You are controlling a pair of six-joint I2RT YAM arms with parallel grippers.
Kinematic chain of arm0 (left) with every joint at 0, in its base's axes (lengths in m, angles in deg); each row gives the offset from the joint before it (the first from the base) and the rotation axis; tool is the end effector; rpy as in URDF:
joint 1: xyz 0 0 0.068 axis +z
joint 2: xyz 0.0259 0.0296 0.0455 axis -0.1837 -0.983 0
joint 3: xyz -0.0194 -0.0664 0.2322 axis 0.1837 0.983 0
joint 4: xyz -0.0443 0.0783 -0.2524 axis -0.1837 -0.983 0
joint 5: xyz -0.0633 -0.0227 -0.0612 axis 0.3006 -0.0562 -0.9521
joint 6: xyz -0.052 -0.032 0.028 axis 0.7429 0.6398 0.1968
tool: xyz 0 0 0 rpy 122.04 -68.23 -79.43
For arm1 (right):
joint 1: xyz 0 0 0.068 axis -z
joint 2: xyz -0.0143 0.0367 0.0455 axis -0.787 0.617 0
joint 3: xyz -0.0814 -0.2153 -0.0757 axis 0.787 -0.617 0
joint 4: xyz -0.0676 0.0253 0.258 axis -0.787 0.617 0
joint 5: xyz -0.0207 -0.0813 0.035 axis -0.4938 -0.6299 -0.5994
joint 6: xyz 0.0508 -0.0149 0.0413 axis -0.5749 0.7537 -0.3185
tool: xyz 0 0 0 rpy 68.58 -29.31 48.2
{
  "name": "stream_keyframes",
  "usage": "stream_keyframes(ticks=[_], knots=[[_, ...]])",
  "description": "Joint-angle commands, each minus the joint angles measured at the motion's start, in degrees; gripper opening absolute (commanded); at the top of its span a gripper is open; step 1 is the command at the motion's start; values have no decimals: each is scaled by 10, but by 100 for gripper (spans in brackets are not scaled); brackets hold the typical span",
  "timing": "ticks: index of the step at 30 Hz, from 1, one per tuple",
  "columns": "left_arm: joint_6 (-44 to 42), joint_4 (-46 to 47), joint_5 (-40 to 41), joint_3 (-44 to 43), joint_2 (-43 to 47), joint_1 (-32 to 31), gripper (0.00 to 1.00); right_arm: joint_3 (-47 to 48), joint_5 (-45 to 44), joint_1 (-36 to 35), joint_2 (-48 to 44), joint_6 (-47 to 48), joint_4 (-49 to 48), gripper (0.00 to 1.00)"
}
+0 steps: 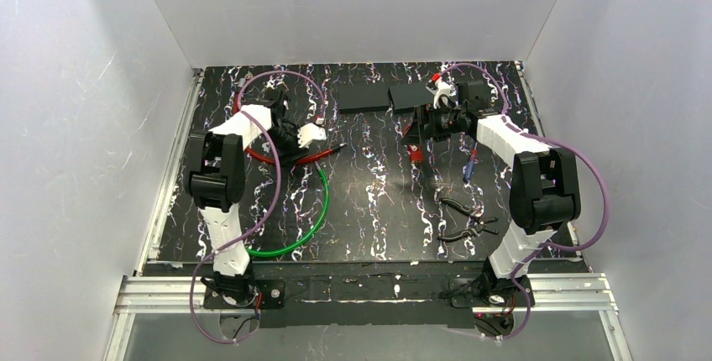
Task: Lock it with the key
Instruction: Pick up the lock from the center of the board.
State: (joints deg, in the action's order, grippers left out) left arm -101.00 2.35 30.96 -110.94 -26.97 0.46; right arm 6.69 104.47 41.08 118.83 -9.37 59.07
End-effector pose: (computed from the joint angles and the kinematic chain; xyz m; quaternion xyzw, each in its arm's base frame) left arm 0.3854 -0.0866 0.1185 0.6357 0.7446 -0.0837 0.1857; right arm 0.3769 0.1056 0.1840 -0.1983 0.8582 0.3363 0.3332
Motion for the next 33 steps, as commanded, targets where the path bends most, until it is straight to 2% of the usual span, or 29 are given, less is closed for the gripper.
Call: stream_keyframes(ticks=[1,5,7,12,15,22,28,33], knots=[[-8,29,27,43,-1,-13,41,-1,11,5,2,8,1,98],[-9,52,43,69,0,-20,37,0,9,5,4,8,2,98],[1,54,42,75,1,-21,32,0,8,5,5,8,3,98],[40,48,27,67,13,-21,12,-1,9,4,3,7,1,98],[101,18,-6,20,22,-17,0,-2,9,5,0,6,0,98],[238,-35,-86,-106,64,-13,0,6,10,5,-10,-9,-9,98],[404,-34,-113,-224,93,3,0,28,22,5,-28,-19,-18,98],[552,-25,-140,-291,120,14,0,34,45,-1,-57,-55,-76,98]])
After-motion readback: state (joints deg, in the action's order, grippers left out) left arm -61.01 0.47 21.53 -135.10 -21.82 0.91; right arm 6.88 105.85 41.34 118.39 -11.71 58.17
